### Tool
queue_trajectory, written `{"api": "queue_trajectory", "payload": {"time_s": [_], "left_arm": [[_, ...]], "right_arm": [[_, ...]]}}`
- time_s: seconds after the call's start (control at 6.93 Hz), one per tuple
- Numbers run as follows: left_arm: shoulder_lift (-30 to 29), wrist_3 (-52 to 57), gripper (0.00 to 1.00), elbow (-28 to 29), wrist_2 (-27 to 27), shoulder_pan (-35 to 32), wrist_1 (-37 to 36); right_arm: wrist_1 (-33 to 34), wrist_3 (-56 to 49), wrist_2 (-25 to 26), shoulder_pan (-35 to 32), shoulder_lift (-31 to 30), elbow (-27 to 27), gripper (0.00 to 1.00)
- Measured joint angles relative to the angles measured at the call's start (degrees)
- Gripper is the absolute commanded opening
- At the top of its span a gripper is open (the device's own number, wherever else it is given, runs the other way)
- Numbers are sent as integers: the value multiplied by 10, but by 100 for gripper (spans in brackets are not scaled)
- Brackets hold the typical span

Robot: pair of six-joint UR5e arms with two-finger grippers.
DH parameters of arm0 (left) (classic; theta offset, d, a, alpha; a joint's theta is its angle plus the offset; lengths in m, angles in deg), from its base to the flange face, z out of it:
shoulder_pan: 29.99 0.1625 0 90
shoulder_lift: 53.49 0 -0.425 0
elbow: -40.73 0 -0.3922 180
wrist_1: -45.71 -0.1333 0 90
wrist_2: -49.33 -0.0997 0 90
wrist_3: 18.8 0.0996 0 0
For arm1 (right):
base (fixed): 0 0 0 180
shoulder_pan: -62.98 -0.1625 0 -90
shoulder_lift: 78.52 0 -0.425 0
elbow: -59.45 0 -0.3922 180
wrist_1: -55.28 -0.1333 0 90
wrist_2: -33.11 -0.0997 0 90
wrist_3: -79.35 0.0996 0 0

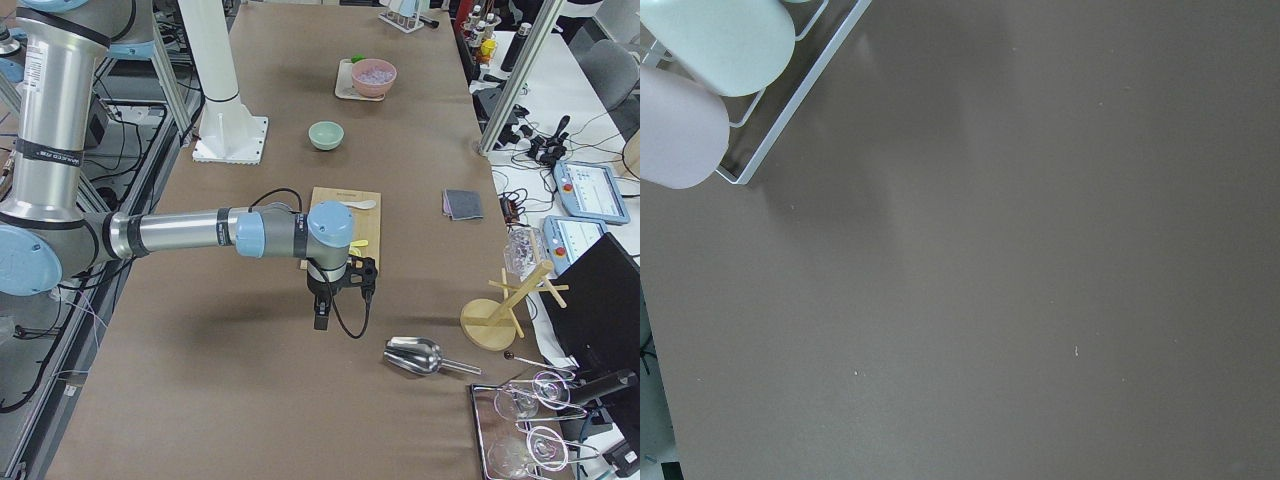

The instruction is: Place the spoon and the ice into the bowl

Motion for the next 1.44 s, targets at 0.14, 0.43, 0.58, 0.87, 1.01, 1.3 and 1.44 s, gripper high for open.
{"api": "queue_trajectory", "payload": {"time_s": [0.14,0.43,0.58,0.87,1.01,1.3,1.44], "left_arm": [[-2,0,99,-1,0,1,-1],[-4,0,99,-4,0,2,-1],[-4,0,99,-8,0,2,0],[-6,-1,99,-31,-2,3,-1],[-10,-1,99,-40,-3,3,1],[-23,-2,99,-46,-2,2,35],[-25,-2,99,-45,-2,2,73]], "right_arm": [[0,0,0,0,0,0,100],[0,0,1,0,0,0,100],[0,1,1,0,0,0,100],[2,4,0,-2,0,16,100],[3,4,-3,-3,2,26,100],[0,1,-8,-3,14,49,100],[-1,1,-9,-3,25,57,100]]}}
